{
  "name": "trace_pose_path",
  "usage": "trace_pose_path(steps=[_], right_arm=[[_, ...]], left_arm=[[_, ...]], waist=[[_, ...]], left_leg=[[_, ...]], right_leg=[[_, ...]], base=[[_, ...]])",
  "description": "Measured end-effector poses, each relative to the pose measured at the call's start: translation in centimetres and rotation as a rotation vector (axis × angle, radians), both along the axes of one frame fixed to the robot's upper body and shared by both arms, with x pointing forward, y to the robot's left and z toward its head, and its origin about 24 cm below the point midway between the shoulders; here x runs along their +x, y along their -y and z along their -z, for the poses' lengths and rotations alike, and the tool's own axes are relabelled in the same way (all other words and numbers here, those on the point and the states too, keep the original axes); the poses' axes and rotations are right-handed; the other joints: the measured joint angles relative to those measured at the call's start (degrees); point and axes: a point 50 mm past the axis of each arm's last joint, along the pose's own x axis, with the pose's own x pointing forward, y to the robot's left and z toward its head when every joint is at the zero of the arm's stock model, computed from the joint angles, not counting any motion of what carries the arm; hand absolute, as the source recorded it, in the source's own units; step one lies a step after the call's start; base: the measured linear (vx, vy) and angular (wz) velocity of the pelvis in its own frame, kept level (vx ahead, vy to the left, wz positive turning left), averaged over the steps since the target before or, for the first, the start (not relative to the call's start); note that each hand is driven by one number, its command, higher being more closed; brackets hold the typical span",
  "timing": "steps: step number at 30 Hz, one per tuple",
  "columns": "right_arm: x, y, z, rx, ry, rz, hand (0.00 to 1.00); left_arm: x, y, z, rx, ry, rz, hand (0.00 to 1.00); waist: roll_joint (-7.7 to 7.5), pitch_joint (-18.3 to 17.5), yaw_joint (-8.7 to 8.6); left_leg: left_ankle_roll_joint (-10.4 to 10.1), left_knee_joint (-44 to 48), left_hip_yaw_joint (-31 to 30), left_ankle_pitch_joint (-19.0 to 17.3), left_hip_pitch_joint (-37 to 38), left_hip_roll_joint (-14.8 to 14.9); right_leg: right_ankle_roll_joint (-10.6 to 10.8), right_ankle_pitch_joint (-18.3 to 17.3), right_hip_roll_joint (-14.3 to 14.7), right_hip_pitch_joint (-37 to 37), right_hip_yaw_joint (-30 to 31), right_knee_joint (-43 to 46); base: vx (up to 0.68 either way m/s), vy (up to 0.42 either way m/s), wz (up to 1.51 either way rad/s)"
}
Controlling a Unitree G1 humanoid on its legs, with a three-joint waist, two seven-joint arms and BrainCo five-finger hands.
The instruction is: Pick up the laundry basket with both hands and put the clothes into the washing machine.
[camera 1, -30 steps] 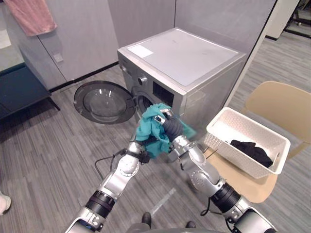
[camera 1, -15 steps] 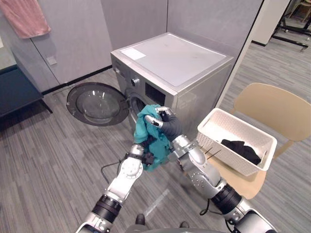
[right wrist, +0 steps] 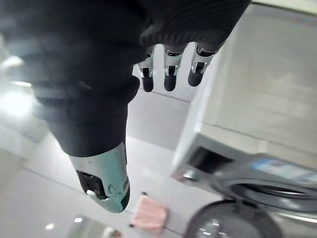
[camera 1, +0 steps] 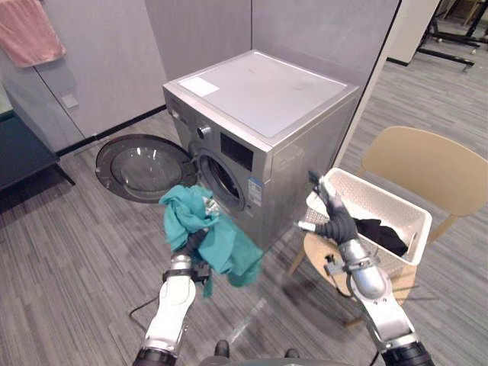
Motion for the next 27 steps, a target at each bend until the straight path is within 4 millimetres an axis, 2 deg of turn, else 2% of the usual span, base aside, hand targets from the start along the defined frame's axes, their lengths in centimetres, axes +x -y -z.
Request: trace_pose_path(steps=[2, 3, 4, 6, 8, 10, 11, 12, 13, 14, 15, 16, 19, 20, 21, 22, 23, 24, 25, 26, 27], right_arm=[[-0.9, 1.3, 4.7, -0.059, -0.219, 0.051, 0.00], [-1.2, 1.6, 5.8, -0.073, -0.268, 0.064, 0.00], [-2.1, 2.3, 8.2, -0.099, -0.380, 0.100, 0.00], [-3.9, 3.6, 11.7, -0.092, -0.563, 0.190, 0.00], [-5.0, 4.3, 13.2, -0.075, -0.645, 0.251, 0.00], [-6.3, 4.9, 14.7, -0.051, -0.727, 0.326, 0.00], [-7.4, 5.0, 15.8, -0.033, -0.787, 0.369, 0.00], [-8.0, 5.0, 16.4, -0.029, -0.831, 0.392, 0.00], [-8.2, 5.0, 16.6, -0.026, -0.845, 0.400, 0.00], [-8.8, 5.0, 17.1, -0.024, -0.875, 0.422, 0.00], [-8.6, 4.6, 17.2, -0.018, -0.878, 0.425, 0.00], [-8.4, 4.5, 17.2, -0.014, -0.873, 0.424, 0.00], [-7.3, 3.6, 16.9, 0.011, -0.846, 0.427, 0.00], [-7.3, 3.7, 16.9, 0.018, -0.847, 0.436, 0.00], [-7.4, 3.8, 16.9, 0.019, -0.851, 0.443, 0.00], [-7.6, 4.2, 17.0, 0.024, -0.862, 0.458, 0.00], [-7.6, 4.2, 17.0, 0.025, -0.864, 0.460, 0.00], [-7.7, 4.1, 17.0, 0.035, -0.870, 0.462, 0.00], [-7.7, 3.8, 17.1, 0.047, -0.873, 0.460, 0.00], [-7.4, 3.1, 17.1, 0.062, -0.868, 0.447, 0.00], [-7.4, 3.0, 17.1, 0.064, -0.867, 0.443, 0.00]], left_arm=[[-0.8, -0.3, 1.6, 0.001, -0.077, 0.001, 1.00], [-1.0, -0.4, 2.1, 0.001, -0.099, 0.001, 1.00], [-1.3, -0.5, 3.2, 0.000, -0.153, 0.003, 1.00], [-2.0, -0.6, 5.0, -0.010, -0.246, 0.001, 1.00], [-2.2, -0.5, 5.7, -0.034, -0.285, 0.002, 1.00], [-2.5, -0.4, 6.3, -0.051, -0.318, -0.005, 1.00], [-2.7, -0.3, 6.8, -0.063, -0.341, -0.012, 1.00], [-3.2, -0.3, 7.2, -0.069, -0.368, -0.021, 1.00], [-3.4, -0.3, 7.4, -0.074, -0.380, -0.026, 1.00], [-4.3, -0.4, 8.0, -0.081, -0.412, -0.034, 1.00], [-4.9, -0.7, 8.6, -0.082, -0.443, -0.038, 1.00], [-5.2, -0.8, 8.8, -0.081, -0.457, -0.038, 1.00], [-5.9, -0.8, 9.7, -0.079, -0.511, -0.031, 1.00], [-6.2, -0.6, 9.9, -0.083, -0.531, -0.018, 1.00], [-6.4, -0.4, 10.1, -0.085, -0.539, -0.013, 1.00], [-6.6, -0.1, 10.2, -0.083, -0.546, 0.008, 1.00], [-6.6, 0.0, 10.1, -0.083, -0.545, 0.014, 1.00], [-6.3, 0.0, 10.0, -0.077, -0.540, 0.031, 1.00], [-6.3, -0.1, 10.0, -0.069, -0.538, 0.035, 1.00], [-6.2, -0.3, 9.9, -0.059, -0.537, 0.039, 1.00], [-6.2, -0.4, 9.9, -0.053, -0.536, 0.039, 1.00]], waist=[[0.05, 0.02, -0.28], [0.07, 0.04, -0.27], [0.09, 0.06, -0.19], [0.24, 0.39, -0.27], [0.55, 1.25, -0.19], [0.89, 3.01, -0.25], [0.54, 3.91, -0.27], [0.32, 4.10, -0.08], [0.36, 4.28, -0.17], [0.52, 4.38, -0.07], [0.23, 4.46, -0.04], [-0.05, 4.65, -0.03], [-1.72, 5.91, 0.01], [-2.35, 6.31, -0.08], [-2.46, 6.40, -0.20], [-2.59, 6.53, -0.27], [-2.66, 6.65, -0.34], [-2.53, 7.38, -1.16], [-2.24, 7.97, -1.86], [-2.26, 8.84, -3.26], [-2.34, 8.97, -3.35]], left_leg=[[0.00, -0.04, -0.75, 0.01, -0.87, -0.13], [0.00, -0.04, -0.89, 0.01, -1.09, -0.15], [0.01, -0.01, -1.89, 0.02, -1.79, -0.23], [0.06, 0.70, -4.92, 0.02, -4.66, -0.77], [0.47, 1.79, -7.49, 0.13, -6.91, -1.35], [2.09, 3.04, -7.90, 0.01, -8.91, -1.72], [7.08, 4.34, -3.08, -0.88, -9.76, -1.68], [8.86, 5.06, 2.27, -1.45, -10.03, -1.16], [8.77, 5.50, 4.79, -1.38, -10.14, -0.68], [5.91, 6.37, 7.44, -0.05, -10.07, -0.35], [4.63, 6.43, 7.40, -0.42, -9.78, -1.10], [4.24, 6.49, 7.46, -0.79, -9.73, -1.38], [5.36, 12.09, 7.91, -5.96, -11.14, -4.32], [5.98, 15.83, 7.97, -9.32, -11.30, -5.29], [6.42, 17.90, 7.82, -11.19, -11.31, -6.20], [7.54, 21.21, 7.17, -14.70, -11.13, -7.66], [7.99, 22.05, 6.81, -15.71, -10.78, -8.28], [8.95, 23.06, 5.59, -17.66, -9.00, -8.84], [9.22, 23.50, 4.53, -18.62, -7.77, -8.81], [9.85, 22.51, 2.99, -19.93, -4.66, -8.54], [10.11, 21.67, 2.84, -20.24, -3.45, -8.52]], right_leg=[[0.09, -0.10, 0.15, -0.50, -1.03, -0.01], [0.07, -0.13, 0.14, -0.60, -1.28, -0.01], [-0.01, -0.30, 0.09, -0.78, -2.20, -0.01], [-0.04, -0.97, -0.48, -1.22, -6.02, 0.02], [0.20, -1.77, -0.88, -1.47, -9.16, 0.58], [0.73, -3.76, -1.97, -1.54, -13.19, 2.89], [1.53, -5.72, -3.83, -1.90, -15.90, 5.67], [2.14, -7.27, -5.55, -2.46, -17.45, 8.35], [2.38, -7.92, -6.23, -2.49, -18.25, 9.58], [3.52, -9.57, -7.71, -2.56, -19.02, 12.36], [4.45, -10.20, -8.73, -2.59, -19.02, 13.34], [4.74, -10.39, -9.24, -2.65, -18.98, 13.65], [7.51, -11.87, -13.55, -2.50, -18.84, 16.30], [9.19, -13.83, -16.21, -2.54, -18.37, 20.72], [9.60, -14.65, -18.17, -2.74, -17.52, 24.09], [8.15, -15.00, -22.22, -5.81, -13.95, 34.77], [6.59, -14.26, -23.60, -7.79, -11.74, 39.97], [1.79, -11.24, -25.14, -12.78, -4.86, 50.65], [3.61, -13.24, -23.75, -14.74, -0.71, 54.77], [4.88, -17.51, -19.86, -17.75, 2.68, 58.00], [4.88, -18.44, -18.82, -18.79, 3.10, 57.76]], base=[[0.00, 0.002, 0.15], [0.00, 0.007, 0.25], [0.00, 0.006, 0.35], [-0.03, 0.001, 0.76], [-0.01, -0.017, 0.99], [0.04, 0.006, 1.19], [0.10, 0.049, 1.15], [0.14, 0.058, 1.07], [0.20, 0.049, 0.72], [0.21, 0.050, 0.41], [0.21, 0.061, 0.28], [0.23, 0.087, 0.05], [0.24, 0.131, 0.04], [0.25, 0.143, 0.13], [0.26, 0.154, 0.21], [0.27, 0.221, 0.21], [0.35, 0.282, 0.27], [0.32, 0.225, 0.33], [0.45, 0.164, 0.59], [0.31, 0.082, 0.52], [0.40, 0.073, 0.44]])
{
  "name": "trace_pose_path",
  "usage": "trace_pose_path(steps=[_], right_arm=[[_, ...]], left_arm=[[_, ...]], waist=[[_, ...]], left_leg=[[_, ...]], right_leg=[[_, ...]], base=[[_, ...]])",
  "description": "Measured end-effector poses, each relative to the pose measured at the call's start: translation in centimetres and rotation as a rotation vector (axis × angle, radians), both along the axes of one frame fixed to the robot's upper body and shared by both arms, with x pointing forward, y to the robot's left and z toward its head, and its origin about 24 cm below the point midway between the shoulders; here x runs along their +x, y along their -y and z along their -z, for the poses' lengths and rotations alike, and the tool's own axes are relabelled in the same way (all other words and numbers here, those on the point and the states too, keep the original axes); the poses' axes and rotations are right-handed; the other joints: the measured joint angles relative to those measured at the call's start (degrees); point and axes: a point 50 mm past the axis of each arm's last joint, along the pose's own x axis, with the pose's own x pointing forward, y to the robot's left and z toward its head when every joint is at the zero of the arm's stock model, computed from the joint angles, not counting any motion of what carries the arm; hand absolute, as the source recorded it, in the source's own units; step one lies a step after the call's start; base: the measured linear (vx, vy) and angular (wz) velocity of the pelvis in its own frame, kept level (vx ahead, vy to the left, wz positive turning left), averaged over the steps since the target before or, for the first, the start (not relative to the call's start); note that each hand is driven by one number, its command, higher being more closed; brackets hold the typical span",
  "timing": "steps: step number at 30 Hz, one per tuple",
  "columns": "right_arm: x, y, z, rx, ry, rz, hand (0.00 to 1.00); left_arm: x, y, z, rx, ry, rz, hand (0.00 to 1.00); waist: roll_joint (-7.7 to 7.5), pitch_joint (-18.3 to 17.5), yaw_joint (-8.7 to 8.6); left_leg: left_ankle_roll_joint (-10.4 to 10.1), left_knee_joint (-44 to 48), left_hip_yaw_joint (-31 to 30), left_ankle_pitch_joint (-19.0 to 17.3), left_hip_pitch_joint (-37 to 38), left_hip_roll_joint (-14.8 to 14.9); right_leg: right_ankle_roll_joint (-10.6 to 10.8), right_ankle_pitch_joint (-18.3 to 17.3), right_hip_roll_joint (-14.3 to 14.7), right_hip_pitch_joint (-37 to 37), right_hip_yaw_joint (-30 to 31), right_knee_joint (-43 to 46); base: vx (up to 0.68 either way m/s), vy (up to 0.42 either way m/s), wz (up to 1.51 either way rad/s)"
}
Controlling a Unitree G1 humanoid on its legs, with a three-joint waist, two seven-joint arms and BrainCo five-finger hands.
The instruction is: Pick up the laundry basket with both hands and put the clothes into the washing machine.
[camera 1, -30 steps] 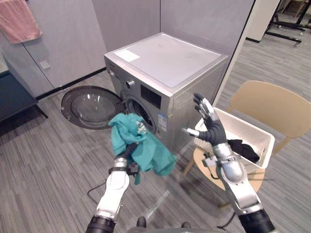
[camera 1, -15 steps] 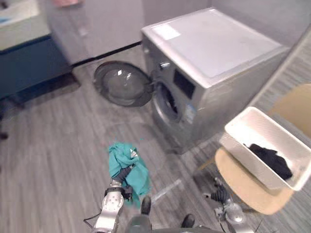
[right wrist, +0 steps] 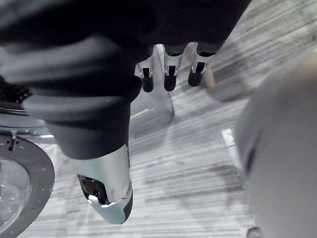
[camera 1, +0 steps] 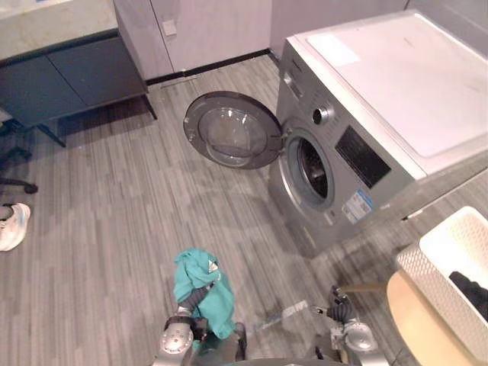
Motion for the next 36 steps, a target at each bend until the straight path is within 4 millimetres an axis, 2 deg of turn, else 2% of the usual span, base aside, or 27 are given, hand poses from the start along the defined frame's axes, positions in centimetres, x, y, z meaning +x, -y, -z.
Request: trace_pose_path(steps=[2, 3, 4, 5, 6, 7, 8, 9, 10, 11, 13, 15, 17, 18, 19, 20, 21, 22, 23, 24, 27, 29, 31, 32, 33, 35, 36], right_arm=[[0.2, 0.0, -0.2, 0.001, 0.016, -0.001, 0.00], [0.3, 0.1, -0.3, 0.002, 0.024, 0.000, 0.00], [0.6, 0.1, -0.6, 0.008, 0.046, 0.008, 0.00], [0.8, 0.1, -0.8, 0.007, 0.059, 0.008, 0.00], [0.5, 0.3, -0.8, 0.006, 0.061, 0.012, 0.00], [0.5, 0.4, -0.9, 0.005, 0.065, 0.015, 0.00], [1.4, 0.9, -1.3, -0.009, 0.088, 0.015, 0.00], [2.0, 0.9, -1.7, -0.012, 0.114, 0.003, 0.00], [2.0, 0.8, -1.8, -0.013, 0.116, -0.003, 0.00], [2.0, 0.4, -1.7, -0.009, 0.117, -0.015, 0.00], [2.1, -0.1, -1.7, 0.005, 0.121, -0.017, 0.00], [2.4, -0.4, -1.8, 0.014, 0.134, -0.015, 0.00], [2.7, -0.3, -1.9, 0.015, 0.138, -0.003, 0.00], [2.9, -0.3, -1.8, 0.016, 0.135, 0.009, 0.00], [2.9, -0.3, -1.8, 0.009, 0.135, 0.020, 0.00], [2.8, -0.1, -1.8, 0.004, 0.133, 0.024, 0.00], [2.6, 0.5, -1.8, -0.015, 0.128, 0.024, 0.00], [2.6, 0.4, -1.6, -0.019, 0.114, 0.023, 0.00], [2.5, 0.0, -1.6, -0.013, 0.114, 0.024, 0.00], [2.1, -0.5, -1.3, -0.003, 0.104, 0.021, 0.00], [2.4, -1.7, -1.4, 0.000, 0.110, -0.034, 0.00], [2.5, -2.0, -1.5, -0.003, 0.116, -0.057, 0.00], [2.9, -2.3, -1.6, -0.011, 0.119, -0.082, 0.00], [2.9, -2.3, -1.6, -0.012, 0.116, -0.087, 0.00], [2.8, -2.1, -1.5, -0.022, 0.106, -0.090, 0.00], [2.6, -1.9, -1.5, -0.030, 0.100, -0.094, 0.00], [2.5, -1.8, -1.4, -0.040, 0.097, -0.100, 0.00]], left_arm=[[0.6, 0.1, -0.4, 0.005, 0.021, 0.016, 1.00], [0.9, 0.3, -0.5, 0.004, 0.028, 0.024, 1.00], [1.4, 0.5, -0.7, 0.005, 0.044, 0.039, 1.00], [2.1, 0.8, -1.1, 0.006, 0.063, 0.060, 1.00], [2.4, 0.9, -1.2, 0.017, 0.070, 0.079, 1.00], [2.7, 1.4, -1.2, 0.011, 0.072, 0.092, 1.00], [3.3, 2.5, -1.5, -0.003, 0.088, 0.119, 1.00], [3.7, 2.8, -1.7, -0.008, 0.100, 0.128, 1.00], [3.8, 3.0, -1.7, -0.013, 0.102, 0.131, 1.00], [3.6, 3.3, -1.7, -0.027, 0.100, 0.127, 1.00], [3.5, 3.7, -1.6, -0.033, 0.098, 0.137, 1.00], [3.8, 4.4, -1.9, -0.049, 0.114, 0.164, 1.00], [3.8, 4.7, -1.9, -0.061, 0.113, 0.170, 1.00], [3.7, 4.8, -1.8, -0.063, 0.110, 0.170, 1.00], [3.7, 5.0, -1.8, -0.065, 0.106, 0.179, 1.00], [3.6, 5.2, -1.8, -0.067, 0.105, 0.184, 1.00], [3.5, 5.7, -1.8, -0.076, 0.104, 0.196, 1.00], [3.9, 5.8, -1.8, -0.066, 0.103, 0.214, 1.00], [4.5, 5.5, -2.0, -0.051, 0.112, 0.220, 1.00], [5.0, 5.1, -2.4, -0.032, 0.130, 0.227, 1.00], [5.0, 4.1, -2.3, -0.001, 0.128, 0.224, 1.00], [5.0, 3.7, -2.3, 0.011, 0.125, 0.218, 1.00], [5.1, 2.9, -2.4, 0.021, 0.127, 0.191, 1.00], [5.2, 2.6, -2.4, 0.024, 0.128, 0.183, 1.00], [5.0, 2.4, -2.3, 0.024, 0.123, 0.171, 1.00], [4.8, 1.9, -2.4, 0.028, 0.130, 0.147, 1.00], [4.5, 1.4, -2.5, 0.028, 0.134, 0.126, 1.00]], waist=[[-0.01, 0.25, -0.91], [0.13, 0.48, -1.32], [0.42, 0.81, -1.84], [-0.18, 0.65, -2.56], [-0.68, 0.52, -3.30], [-0.05, 0.79, -3.81], [1.69, 0.81, -3.24], [1.74, 0.92, -2.85], [1.82, 1.00, -2.92], [1.78, 1.32, -2.55], [1.43, 1.73, -2.41], [0.74, 1.82, -1.77], [0.72, 1.88, -1.20], [0.57, 1.98, -1.11], [0.71, 2.64, -1.09], [1.17, 2.69, -1.09], [3.25, 2.61, -1.03], [2.31, 3.31, -0.53], [1.54, 3.46, -0.53], [0.71, 3.45, -0.37], [0.21, 3.54, 0.04], [-0.18, 3.58, 0.06], [-0.28, 3.56, -0.13], [-0.33, 3.53, -0.19], [-0.70, 3.54, -0.13], [-0.72, 3.57, -0.52], [-0.65, 3.60, -0.61]], left_leg=[[-0.25, -3.68, -1.53, -0.64, 4.90, -0.03], [-0.26, -4.43, -2.15, -0.64, 5.82, 0.03], [-0.29, -5.79, -3.17, -0.63, 7.41, 0.29], [-1.13, -6.39, -4.56, -0.92, 8.84, 0.22], [-3.79, -5.57, -6.30, -2.47, 10.60, -0.08], [-4.81, -4.30, -6.78, -3.09, 10.88, 0.06], [-6.50, 1.01, -5.94, -2.61, 9.11, 1.60], [-10.47, 10.69, -3.01, 0.81, 5.49, 2.04], [-10.40, 15.07, -2.04, 3.02, 4.19, 2.30], [-9.91, 25.62, 0.08, 7.33, 0.72, 4.45], [-6.84, 34.18, 4.31, 3.96, -2.41, 7.42], [-5.06, 31.89, 6.43, 0.86, -6.53, 7.65], [-5.18, 22.51, 3.38, -0.48, -10.94, 6.40], [-5.77, 15.91, -0.22, -0.10, -12.15, 5.30], [-8.70, 5.39, -5.93, 3.19, -12.14, 3.81], [-9.08, 1.39, -7.97, 6.15, -11.77, 3.87], [-10.88, -4.44, -11.41, 17.08, -11.14, 5.56], [-9.10, -1.65, -10.54, 15.57, -11.38, 4.89], [-8.68, -1.65, -9.49, 14.83, -11.20, 4.16], [-7.15, -1.47, -6.35, 13.86, -11.01, 3.37], [-5.32, -1.80, 0.27, 12.22, -9.45, 3.75], [-5.03, -2.08, 3.85, 11.63, -9.33, 4.61], [-4.91, -2.94, 8.22, 11.62, -9.32, 6.42], [-4.48, -3.47, 11.17, 11.73, -8.96, 7.49], [-4.46, -4.19, 14.11, 11.75, -7.52, 7.87], [-4.86, -4.39, 17.30, 11.38, -4.81, 8.57], [-6.04, -4.32, 18.88, 10.10, -3.11, 9.28]], right_leg=[[0.20, -1.12, 5.22, -6.86, -0.76, -6.01], [0.08, -0.96, 6.18, -7.93, -1.46, -8.49], [-0.65, 0.32, 8.02, -9.62, -2.41, -14.08], [-1.89, 3.62, 10.35, -10.72, -2.88, -20.88], [-6.03, 11.47, 11.89, -10.73, -2.63, -25.88], [-8.40, 12.88, 12.12, -10.34, -2.62, -25.02], [-8.42, 12.26, 12.03, -8.97, -5.08, -24.41], [-8.13, 9.76, 12.21, -6.13, -5.37, -25.67], [-8.07, 9.03, 12.63, -4.39, -5.11, -26.83], [-7.97, 8.79, 13.89, 0.59, -3.98, -30.15], [-7.94, 8.77, 15.52, 7.57, -1.74, -34.70], [-7.91, 8.81, 15.15, 10.68, 1.02, -36.68], [-7.78, 8.88, 14.97, 11.39, 5.12, -37.37], [-6.96, 8.94, 14.59, 11.54, 6.96, -37.29], [-4.36, 8.60, 13.99, 12.58, 9.66, -37.27], [-3.12, 8.02, 14.08, 12.93, 10.69, -37.23], [-0.61, 6.49, 15.50, 13.58, 12.55, -37.20], [1.52, 4.63, 14.57, 13.60, 15.48, -37.17], [2.00, 5.03, 13.51, 13.03, 16.62, -37.46], [2.41, 5.34, 12.19, 12.23, 18.48, -38.17], [4.46, 9.01, 11.73, 10.80, 25.06, -40.70], [5.27, 10.91, 11.69, 9.15, 26.03, -41.57], [3.68, 14.34, 11.57, 6.36, 18.28, -42.03], [2.04, 14.24, 10.17, 5.79, 10.09, -41.77], [-0.38, 11.36, 7.68, 5.21, -1.02, -38.18], [-1.76, 10.52, 4.99, 5.62, -8.05, -35.33], [-1.50, 10.61, 4.98, 5.95, -9.43, -35.29]], base=[[0.43, 0.032, 0.36], [0.48, 0.005, 0.54], [0.42, -0.019, 0.70], [0.66, -0.041, 1.14], [0.58, -0.052, 1.14], [0.63, -0.077, 0.84], [0.74, -0.111, 0.32], [0.74, -0.120, 0.10], [0.71, -0.118, -0.10], [0.48, -0.068, -0.25], [0.54, -0.020, -0.50], [0.46, 0.044, -0.69], [0.37, 0.138, -0.96], [0.40, 0.279, -1.27], [0.26, 0.211, -1.11], [0.32, 0.313, -1.16], [0.24, 0.319, -1.08], [0.30, 0.438, -1.17], [0.20, 0.450, -1.10], [0.09, 0.278, -0.79], [0.01, 0.255, -1.16], [-0.05, 0.126, -1.24], [-0.09, 0.033, -1.28], [-0.10, -0.040, -1.17], [-0.09, -0.053, -1.08], [-0.05, -0.076, -1.02], [-0.03, -0.071, -0.94]])
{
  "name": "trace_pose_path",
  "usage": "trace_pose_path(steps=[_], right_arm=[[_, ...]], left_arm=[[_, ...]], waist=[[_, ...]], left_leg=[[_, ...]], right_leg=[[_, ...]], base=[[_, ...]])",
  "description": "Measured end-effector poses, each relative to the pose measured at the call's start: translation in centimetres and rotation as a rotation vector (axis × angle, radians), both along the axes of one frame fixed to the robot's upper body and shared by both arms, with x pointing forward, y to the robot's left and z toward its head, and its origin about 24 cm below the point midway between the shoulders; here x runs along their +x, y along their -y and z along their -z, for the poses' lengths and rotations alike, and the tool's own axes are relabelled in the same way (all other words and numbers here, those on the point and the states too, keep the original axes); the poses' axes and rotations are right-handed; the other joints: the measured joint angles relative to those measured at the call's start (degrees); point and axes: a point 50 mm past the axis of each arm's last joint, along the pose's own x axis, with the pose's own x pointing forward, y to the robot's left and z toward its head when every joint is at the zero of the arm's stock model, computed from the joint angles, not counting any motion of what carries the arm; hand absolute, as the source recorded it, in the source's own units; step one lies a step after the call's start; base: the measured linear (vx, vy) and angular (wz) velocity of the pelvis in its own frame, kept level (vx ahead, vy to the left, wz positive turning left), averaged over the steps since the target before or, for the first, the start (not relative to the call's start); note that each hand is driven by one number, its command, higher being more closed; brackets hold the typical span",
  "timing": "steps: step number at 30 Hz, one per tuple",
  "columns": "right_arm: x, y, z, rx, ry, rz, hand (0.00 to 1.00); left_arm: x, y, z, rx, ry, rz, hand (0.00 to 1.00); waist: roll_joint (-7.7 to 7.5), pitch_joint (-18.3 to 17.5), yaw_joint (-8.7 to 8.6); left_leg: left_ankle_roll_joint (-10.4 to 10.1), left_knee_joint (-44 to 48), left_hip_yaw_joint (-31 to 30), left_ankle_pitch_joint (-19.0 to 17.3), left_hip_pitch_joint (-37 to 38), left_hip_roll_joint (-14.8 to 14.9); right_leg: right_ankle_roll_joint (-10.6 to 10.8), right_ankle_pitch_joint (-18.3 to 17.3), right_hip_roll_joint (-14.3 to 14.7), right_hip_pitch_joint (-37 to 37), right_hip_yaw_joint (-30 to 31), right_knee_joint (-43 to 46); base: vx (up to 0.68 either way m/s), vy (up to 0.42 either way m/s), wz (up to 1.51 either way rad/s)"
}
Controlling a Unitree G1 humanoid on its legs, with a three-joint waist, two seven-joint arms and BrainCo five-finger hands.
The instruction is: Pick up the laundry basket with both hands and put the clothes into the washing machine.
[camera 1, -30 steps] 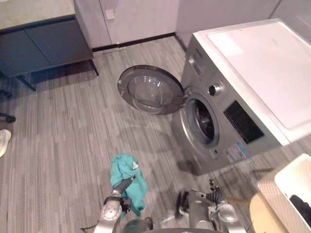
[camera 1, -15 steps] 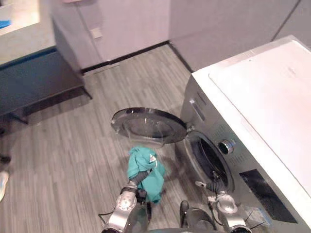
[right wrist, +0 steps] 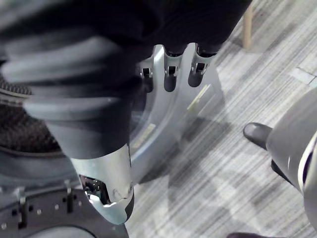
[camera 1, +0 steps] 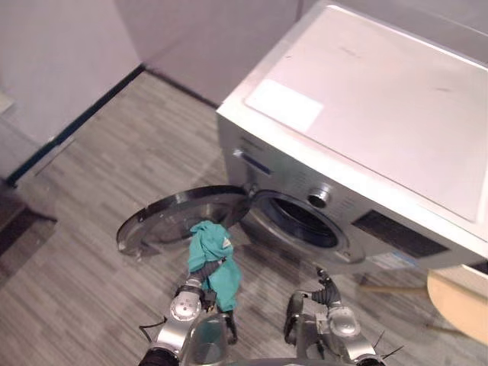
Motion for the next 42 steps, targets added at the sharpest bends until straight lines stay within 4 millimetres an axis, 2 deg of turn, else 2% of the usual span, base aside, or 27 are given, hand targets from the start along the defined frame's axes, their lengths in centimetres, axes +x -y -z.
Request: trace_pose_path(steps=[3, 4, 6, 8, 9, 11, 12, 14, 15, 16, 17, 19, 21, 24, 27, 31, 34, 36, 38, 40, 42], right_arm=[[-0.1, 0.6, 0.0, -0.018, -0.004, 0.001, 0.00], [-0.5, 1.0, 0.1, -0.027, -0.014, 0.003, 0.00], [-0.6, 1.4, 0.1, -0.038, -0.018, 0.005, 0.00], [-1.5, 2.1, 0.4, -0.049, -0.039, 0.022, 0.00], [-1.6, 2.4, 0.4, -0.048, -0.041, 0.037, 0.00], [-1.4, 3.1, 0.3, -0.059, -0.035, 0.056, 0.00], [-1.1, 3.6, 0.0, -0.068, -0.022, 0.069, 0.00], [-0.5, 3.8, -0.3, -0.073, -0.002, 0.078, 0.00], [0.4, 3.6, -0.8, -0.075, 0.027, 0.079, 0.00], [1.2, 3.6, -1.2, -0.076, 0.051, 0.076, 0.00], [2.3, 3.5, -1.9, -0.078, 0.089, 0.075, 0.00], [3.9, 3.1, -3.2, -0.073, 0.161, 0.077, 0.00], [5.3, 2.7, -5.1, -0.052, 0.263, 0.092, 0.00], [7.1, 2.0, -7.2, -0.014, 0.375, 0.129, 0.00], [8.5, 1.2, -8.9, 0.023, 0.454, 0.149, 0.00], [10.9, 0.5, -13.8, 0.093, 0.680, 0.202, 0.00], [11.8, 0.3, -16.0, 0.111, 0.773, 0.200, 0.00], [12.1, 0.3, -17.5, 0.122, 0.846, 0.200, 0.00], [12.2, 0.3, -18.8, 0.128, 0.904, 0.194, 0.00], [12.1, 0.5, -19.5, 0.133, 0.943, 0.200, 0.00], [12.0, 0.7, -20.3, 0.143, 0.985, 0.206, 0.00]], left_arm=[[-0.5, -0.2, 0.1, -0.012, -0.002, -0.025, 1.00], [-0.7, 0.0, 0.1, -0.022, -0.005, -0.029, 1.00], [-0.7, 0.4, 0.1, -0.038, -0.005, -0.029, 1.00], [-0.5, 0.8, 0.1, -0.054, -0.002, -0.033, 1.00], [-0.4, 1.1, 0.0, -0.063, 0.004, -0.034, 1.00], [-0.2, 1.3, -0.2, -0.069, 0.011, -0.034, 1.00], [0.5, 1.5, -0.6, -0.072, 0.034, -0.029, 1.00], [1.4, 1.4, -1.4, -0.067, 0.074, -0.034, 1.00], [2.8, 1.6, -2.7, -0.066, 0.131, -0.027, 1.00], [3.7, 1.7, -3.6, -0.064, 0.174, -0.028, 1.00], [4.9, 1.7, -5.0, -0.064, 0.234, -0.032, 1.00], [6.0, 1.8, -6.7, -0.071, 0.307, -0.050, 1.00], [7.4, 1.8, -8.5, -0.072, 0.380, -0.078, 1.00], [9.2, 2.6, -11.4, -0.091, 0.487, -0.087, 1.00], [9.8, 2.9, -13.3, -0.146, 0.556, -0.117, 1.00], [11.8, 4.0, -17.6, -0.218, 0.692, -0.145, 1.00], [12.6, 3.8, -19.8, -0.277, 0.749, -0.185, 1.00], [13.5, 2.9, -22.2, -0.348, 0.812, -0.242, 1.00], [14.2, 1.3, -25.5, -0.426, 0.900, -0.308, 1.00], [14.6, 0.1, -27.9, -0.469, 0.962, -0.340, 1.00], [14.7, -1.7, -31.9, -0.515, 1.067, -0.354, 1.00]], waist=[[0.90, -0.59, -0.75], [1.24, -0.86, -0.68], [1.79, -0.83, -0.80], [1.84, -0.74, -0.83], [1.91, -0.77, -0.94], [1.66, -0.46, -0.86], [2.67, -0.02, -0.94], [2.35, 0.51, -1.03], [1.41, 2.21, -1.51], [1.12, 3.94, -1.62], [1.14, 6.25, -1.77], [1.24, 8.21, -2.02], [1.28, 9.67, -2.01], [0.07, 12.11, -1.97], [-0.02, 14.05, -2.01], [-0.64, 16.03, -1.98], [-0.89, 16.32, -1.99], [-0.95, 16.36, -2.20], [-1.33, 16.58, -2.40], [-1.39, 16.61, -2.73], [-1.43, 16.63, -3.15]], left_leg=[[-1.68, -0.05, 0.76, -1.34, 1.28, 1.51], [-2.95, 0.34, 1.22, -2.51, 1.61, 2.79], [-4.24, 4.13, 1.26, -4.40, 0.83, 5.52], [-4.03, 11.15, -0.68, -4.20, -0.47, 8.07], [-3.36, 16.46, -5.96, -4.39, -3.46, 7.69], [-3.27, 14.52, -11.67, -5.48, -3.44, 4.21], [-2.94, 11.20, -13.94, -5.05, -3.24, 2.40], [-2.61, 11.90, -12.94, -6.33, -3.90, 1.71], [-2.43, 14.33, -12.52, -6.42, -6.58, 1.00], [-2.26, 16.57, -12.09, -6.52, -8.44, 0.64], [-1.17, 20.20, -11.27, -7.25, -11.32, 0.54], [-0.57, 26.46, -10.33, -9.92, -16.23, 1.47], [1.07, 34.11, -9.61, -16.76, -22.06, 3.68], [2.13, 46.74, -10.22, -21.75, -31.85, 5.44], [2.27, 54.70, -11.61, -24.29, -38.61, 6.60], [2.31, 67.21, -14.96, -26.75, -52.73, 7.70], [2.09, 72.12, -16.00, -27.72, -58.15, 8.45], [1.98, 75.55, -16.81, -28.26, -62.17, 8.71], [1.68, 78.35, -17.70, -28.63, -65.70, 9.49], [1.61, 79.11, -17.88, -28.63, -67.59, 9.80], [1.48, 79.75, -18.12, -28.62, -69.65, 10.45]], right_leg=[[0.53, -0.35, 3.19, 0.41, 2.40, -2.10], [0.49, -0.34, 4.72, 0.53, 3.11, -3.03], [-0.63, -0.22, 6.54, 0.44, 3.91, -2.95], [-1.66, -0.54, 8.51, 0.41, 6.26, -1.88], [-1.94, -0.51, 8.57, 0.58, 7.76, -1.22], [-1.92, -0.51, 8.00, 0.36, 9.86, -0.67], [-1.59, -0.73, 8.10, -0.28, 10.76, 1.09], [-0.44, -1.76, 7.21, -4.30, 12.15, 5.72], [-0.27, -1.96, 6.08, -7.94, 12.95, 9.29], [-0.27, -1.96, 5.18, -9.88, 13.29, 11.29], [-0.26, -1.97, 4.31, -12.59, 13.74, 13.67], [0.58, -2.54, 4.20, -17.65, 15.34, 17.72], [0.83, -6.15, 4.38, -24.07, 16.32, 24.24], [0.63, -9.86, 3.14, -34.47, 17.57, 36.28], [0.22, -11.88, 2.87, -41.01, 18.04, 43.65], [-0.82, -14.80, 2.06, -54.61, 18.73, 55.90], [-1.46, -15.45, 2.19, -60.09, 19.08, 60.56], [-1.55, -16.17, 2.23, -64.24, 19.54, 64.02], [-1.70, -16.63, 2.71, -67.87, 19.58, 66.55], [-1.80, -16.57, 2.94, -69.78, 19.58, 67.20], [-2.17, -16.27, 3.22, -71.81, 19.26, 67.53]], base=[[-0.02, -0.069, -0.72], [0.06, -0.130, -0.83], [0.12, -0.137, -0.71], [0.16, -0.108, -0.64], [0.15, -0.106, -0.59], [0.13, 0.019, -0.65], [0.08, 0.103, -0.65], [0.02, 0.118, -0.40], [-0.06, 0.100, -0.19], [-0.14, 0.096, -0.15], [-0.19, 0.117, -0.24], [-0.19, 0.124, -0.38], [-0.19, 0.100, -0.41], [-0.24, 0.045, -0.09], [-0.21, 0.004, 0.00], [-0.14, -0.050, 0.08], [-0.09, -0.054, -0.04], [-0.08, -0.062, -0.01], [-0.08, -0.079, -0.10], [-0.05, -0.061, -0.08], [-0.03, -0.054, -0.12]])
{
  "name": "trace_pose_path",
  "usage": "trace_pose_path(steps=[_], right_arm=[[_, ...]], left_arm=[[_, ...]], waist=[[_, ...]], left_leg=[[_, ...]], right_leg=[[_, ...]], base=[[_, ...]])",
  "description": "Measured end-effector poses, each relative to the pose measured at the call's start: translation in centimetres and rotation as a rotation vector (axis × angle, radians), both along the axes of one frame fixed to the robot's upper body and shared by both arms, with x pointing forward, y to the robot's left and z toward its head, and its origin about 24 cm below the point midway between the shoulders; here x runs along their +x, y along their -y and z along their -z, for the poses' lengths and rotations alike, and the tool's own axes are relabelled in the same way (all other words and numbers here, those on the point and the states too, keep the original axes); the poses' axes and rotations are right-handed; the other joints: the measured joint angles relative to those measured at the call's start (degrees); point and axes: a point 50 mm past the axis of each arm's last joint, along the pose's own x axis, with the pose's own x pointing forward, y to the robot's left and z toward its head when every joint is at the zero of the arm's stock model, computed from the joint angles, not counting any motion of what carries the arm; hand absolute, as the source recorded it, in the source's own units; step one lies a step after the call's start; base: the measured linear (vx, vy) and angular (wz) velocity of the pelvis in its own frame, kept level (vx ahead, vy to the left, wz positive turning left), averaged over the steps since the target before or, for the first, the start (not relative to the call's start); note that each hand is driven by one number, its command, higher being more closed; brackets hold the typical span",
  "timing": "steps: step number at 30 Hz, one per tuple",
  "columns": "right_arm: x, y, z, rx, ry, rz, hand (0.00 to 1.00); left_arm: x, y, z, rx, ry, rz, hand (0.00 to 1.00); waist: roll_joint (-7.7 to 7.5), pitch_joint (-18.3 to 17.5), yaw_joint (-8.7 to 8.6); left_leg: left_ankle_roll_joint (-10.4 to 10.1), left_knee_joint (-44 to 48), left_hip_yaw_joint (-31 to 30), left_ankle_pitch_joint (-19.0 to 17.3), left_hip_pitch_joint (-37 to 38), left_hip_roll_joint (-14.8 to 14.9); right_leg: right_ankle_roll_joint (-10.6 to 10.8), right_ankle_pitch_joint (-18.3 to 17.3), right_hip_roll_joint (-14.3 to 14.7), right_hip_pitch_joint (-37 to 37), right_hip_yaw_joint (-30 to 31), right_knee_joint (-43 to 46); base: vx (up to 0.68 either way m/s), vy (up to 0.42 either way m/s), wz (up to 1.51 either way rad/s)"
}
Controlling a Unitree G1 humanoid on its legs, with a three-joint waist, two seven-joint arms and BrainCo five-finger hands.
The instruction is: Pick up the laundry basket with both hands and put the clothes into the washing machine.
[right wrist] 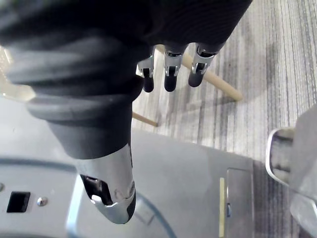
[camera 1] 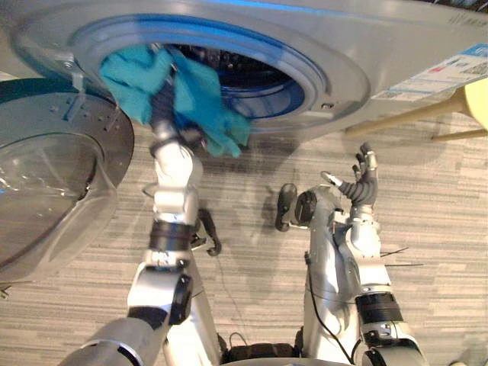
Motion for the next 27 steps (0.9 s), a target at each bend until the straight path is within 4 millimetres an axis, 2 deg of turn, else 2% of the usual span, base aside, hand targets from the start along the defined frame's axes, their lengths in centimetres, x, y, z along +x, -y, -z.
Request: trace_pose_path(steps=[2, 3, 6, 7, 11, 14, 19, 23, 24, 27], right_arm=[[0.0, -0.1, -0.3, 0.010, 0.014, -0.006, 0.00], [-0.1, -0.1, -0.7, 0.013, 0.035, -0.010, 0.00], [-0.2, 0.1, -0.9, 0.016, 0.048, -0.005, 0.00], [-0.2, 0.0, -0.9, 0.018, 0.050, -0.012, 0.00], [-0.1, -0.1, -0.9, 0.031, 0.053, -0.041, 0.00], [-0.1, -0.1, -0.9, 0.035, 0.053, -0.038, 0.00], [-0.2, 0.2, -1.2, 0.049, 0.063, -0.042, 0.00], [-0.2, 0.3, -1.1, 0.066, 0.064, -0.043, 0.00], [-0.2, 0.3, -1.1, 0.065, 0.064, -0.044, 0.00], [-0.2, 0.3, -1.1, 0.064, 0.063, -0.049, 0.00]], left_arm=[[-0.1, -0.4, -2.0, -0.014, 0.053, 0.001, 1.00], [-0.3, -0.1, -4.5, -0.049, 0.119, 0.033, 1.00], [-0.7, 0.7, -7.4, -0.107, 0.199, 0.095, 1.00], [-1.1, 1.1, -9.2, -0.139, 0.248, 0.130, 1.00], [-2.0, 1.3, -12.1, -0.170, 0.338, 0.157, 1.00], [-3.0, 1.6, -14.2, -0.130, 0.412, 0.167, 1.00], [-3.7, 2.0, -15.6, -0.142, 0.485, 0.213, 1.00], [-4.0, 2.3, -16.8, -0.031, 0.507, 0.185, 1.00], [-3.8, 2.4, -17.0, 0.036, 0.501, 0.152, 0.00], [-3.0, 3.4, -16.5, 0.263, 0.445, 0.043, 0.00]], waist=[[-0.01, -0.01, -0.58], [-0.09, 0.03, -1.04], [-0.26, 0.12, -1.39], [-0.41, 0.20, -1.51], [-0.83, 0.43, -2.32], [-0.84, 0.43, -2.37], [-0.89, 0.44, -2.45], [-0.89, 0.44, -2.40], [-0.89, 0.44, -2.39], [-0.89, 0.44, -2.26]], left_leg=[[0.01, 0.12, -0.26, 0.13, -0.92, 0.01], [-0.19, 0.12, -0.55, 0.26, -1.89, 0.00], [-0.31, 0.13, -0.96, 0.34, -2.60, -0.03], [-0.32, 0.11, -1.08, 0.34, -2.66, -0.03], [-0.32, 0.01, -1.06, 0.34, -2.87, -0.05], [-0.31, -0.18, -1.01, 0.34, -2.96, -0.05], [-0.73, -1.25, -0.90, 0.66, -4.07, -0.12], [-0.81, -1.83, -0.90, 0.69, -4.01, -0.14], [-0.81, -1.89, -0.92, 0.69, -4.08, -0.14], [-0.81, -1.94, -0.93, 0.69, -4.23, -0.18]], right_leg=[[-0.34, 0.19, -0.02, -0.73, -0.24, 0.03], [-0.75, 0.42, -0.02, -1.44, -0.52, -0.02], [-1.01, 0.54, -0.02, -1.90, -0.91, -0.05], [-1.08, 0.51, -0.01, -1.92, -1.07, -0.04], [-1.08, 0.50, -0.01, -2.03, -1.19, -0.28], [-1.07, 0.51, -0.01, -2.11, -1.19, -0.53], [-1.35, 0.72, 0.01, -3.15, -1.52, -1.35], [-1.36, 0.71, 0.06, -3.22, -1.63, -1.69], [-1.35, 0.71, 0.06, -3.22, -1.68, -1.83], [-1.33, 0.70, 0.04, -3.22, -1.70, -2.01]], base=[[0.02, -0.031, -0.02], [0.04, -0.031, 0.00], [0.05, -0.015, -0.01], [0.04, -0.011, 0.00], [0.03, -0.009, -0.01], [0.00, 0.000, 0.00], [0.01, -0.005, 0.00], [0.02, -0.012, 0.00], [0.00, 0.000, 0.00], [0.00, 0.000, 0.00]])
